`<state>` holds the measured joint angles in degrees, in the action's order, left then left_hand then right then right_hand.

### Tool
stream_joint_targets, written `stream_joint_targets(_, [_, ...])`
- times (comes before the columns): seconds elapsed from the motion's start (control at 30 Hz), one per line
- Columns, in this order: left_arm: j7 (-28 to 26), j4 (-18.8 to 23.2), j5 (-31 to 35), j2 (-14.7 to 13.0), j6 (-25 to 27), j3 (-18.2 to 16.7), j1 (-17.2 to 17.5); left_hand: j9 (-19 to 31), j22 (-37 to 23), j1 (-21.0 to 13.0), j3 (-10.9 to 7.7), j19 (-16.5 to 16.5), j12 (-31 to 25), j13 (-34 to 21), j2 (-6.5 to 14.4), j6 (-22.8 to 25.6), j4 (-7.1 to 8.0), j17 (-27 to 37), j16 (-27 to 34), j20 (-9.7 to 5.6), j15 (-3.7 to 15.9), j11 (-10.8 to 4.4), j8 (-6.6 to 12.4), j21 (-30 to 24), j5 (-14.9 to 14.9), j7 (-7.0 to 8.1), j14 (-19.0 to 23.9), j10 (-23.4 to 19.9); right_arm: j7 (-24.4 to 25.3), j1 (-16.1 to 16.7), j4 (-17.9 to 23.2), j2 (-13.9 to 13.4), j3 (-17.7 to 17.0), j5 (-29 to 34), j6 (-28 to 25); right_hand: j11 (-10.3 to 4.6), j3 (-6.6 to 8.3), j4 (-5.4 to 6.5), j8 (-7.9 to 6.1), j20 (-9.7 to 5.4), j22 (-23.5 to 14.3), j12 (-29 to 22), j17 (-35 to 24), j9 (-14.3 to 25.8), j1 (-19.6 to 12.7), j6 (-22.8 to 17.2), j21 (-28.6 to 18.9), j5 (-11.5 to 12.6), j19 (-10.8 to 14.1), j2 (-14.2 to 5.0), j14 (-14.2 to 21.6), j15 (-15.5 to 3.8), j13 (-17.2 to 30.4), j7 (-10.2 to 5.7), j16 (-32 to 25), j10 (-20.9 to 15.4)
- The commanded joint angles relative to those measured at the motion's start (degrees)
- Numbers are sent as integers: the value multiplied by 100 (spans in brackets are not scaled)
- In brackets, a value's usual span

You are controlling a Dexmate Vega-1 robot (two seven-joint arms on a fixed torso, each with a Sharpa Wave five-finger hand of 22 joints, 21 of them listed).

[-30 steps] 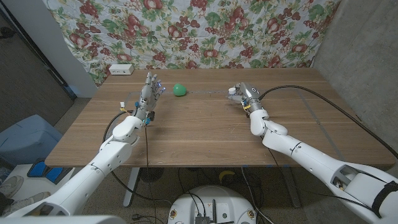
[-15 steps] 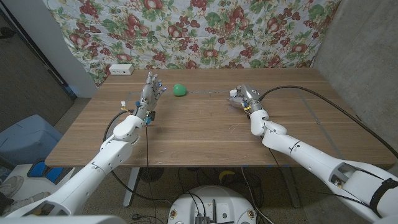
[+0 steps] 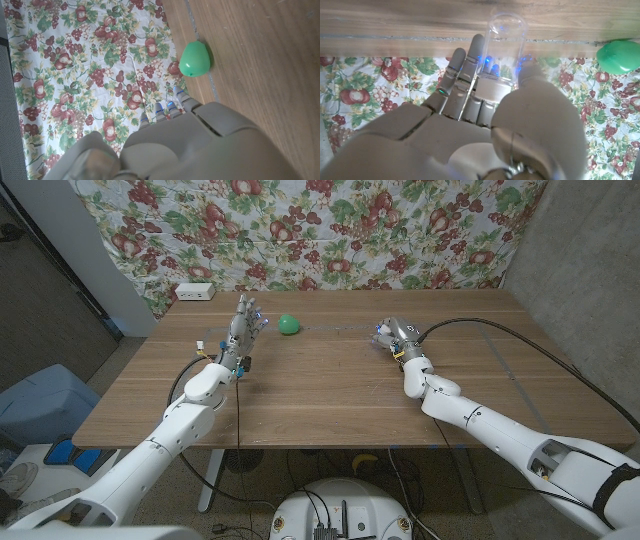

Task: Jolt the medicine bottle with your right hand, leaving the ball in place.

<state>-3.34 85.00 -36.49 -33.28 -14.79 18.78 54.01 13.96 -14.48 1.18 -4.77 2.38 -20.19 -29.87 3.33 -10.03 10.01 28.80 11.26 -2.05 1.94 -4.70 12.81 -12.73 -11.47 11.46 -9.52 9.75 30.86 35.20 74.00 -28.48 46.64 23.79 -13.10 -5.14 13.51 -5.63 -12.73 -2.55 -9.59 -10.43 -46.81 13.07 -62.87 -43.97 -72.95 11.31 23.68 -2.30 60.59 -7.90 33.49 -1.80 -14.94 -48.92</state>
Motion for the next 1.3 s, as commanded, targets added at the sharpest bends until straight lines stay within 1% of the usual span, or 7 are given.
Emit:
stream_joint_targets(0.03, [44, -35, 9, 14, 7, 24, -53, 32, -18, 13, 5, 39, -40, -24, 423, -246, 42, 17, 35, -359, 1185, -7, 19, -37, -40, 52, -941, 230, -289, -10, 207, -94, 48, -40, -369, 81, -191, 72, 191, 27, 4, 39, -60, -15, 479, 613, 241, -70, 10, 96, -1013, -263, -93, -38, 111, 634])
stream_joint_targets(0.2, [40, 0, -6, -6, 3, 6, -15, 32, -18, 13, 5, 39, -40, -24, 423, -246, 42, 17, 35, -359, 1185, -7, 19, -37, -40, 52, -941, 230, -381, -4, 301, -119, 60, -58, -446, 244, -497, 99, 257, 286, -10, 43, -43, -78, 1128, 1906, 718, -46, -312, 363, -2142, -14, -239, 49, 224, 1808])
stream_joint_targets(0.4, [37, 33, -25, -30, -30, -30, 44, 32, -18, 13, 5, 39, -40, -24, 423, -246, 42, 17, 35, -359, 1185, -7, 19, -37, -40, 52, -941, 230, -495, 24, 347, -171, -23, -270, -196, 446, -799, 276, 213, 582, -14, 44, 157, -118, 1921, 2773, 1339, 75, -834, 483, -3436, 420, -425, 220, 378, 3043])
stream_joint_targets(0.67, [64, 46, -51, -53, -67, -60, 93, 32, -18, 13, 5, 39, -40, -24, 423, -246, 42, 17, 35, -359, 1185, -7, 19, -37, -40, 52, -941, 230, -805, 129, 343, -240, -319, -934, 518, 565, -962, 539, 128, 713, -12, -20, 297, -128, 2556, 2731, 1678, 47, -1167, 399, -3968, 596, -541, 280, 410, 3247])
stream_joint_targets(0.9, [125, 27, -83, -79, -115, -91, 116, 32, -18, 13, 5, 39, -40, -24, 423, -246, 42, 17, 35, -359, 1185, -7, 19, -37, -40, 52, -941, 230, -1580, 227, 160, -260, -752, -2102, 1699, 635, -1092, 689, 156, 695, -4, -6, 483, -147, 2998, 2828, 2026, 38, -1511, 385, -4441, 766, -690, 235, 433, 3469])
stream_joint_targets(1.07, [179, 17, -116, -108, -142, -118, 139, 32, -18, 13, 5, 39, -40, -24, 423, -246, 42, 17, 35, -359, 1185, -7, 19, -37, -40, 52, -941, 230, -2049, 274, -52, -162, -981, -2779, 2426, 673, -1168, 742, 208, 588, 4, 9, 667, -169, 3208, 3023, 2240, 52, -1655, 415, -4812, 757, -813, 75, 489, 3620])
stream_joint_targets(1.3, [290, -34, -165, -175, -223, -185, 182, 32, -18, 13, 5, 39, -40, -24, 423, -246, 42, 17, 35, -359, 1185, -7, 19, -37, -40, 52, -941, 230, -2452, 306, -348, 65, -1187, -3401, 3133, 536, -1174, 737, 217, 457, 15, 29, 990, -204, 3293, 3196, 2508, 100, -1756, 378, -5187, 714, -1011, -155, 507, 3896])
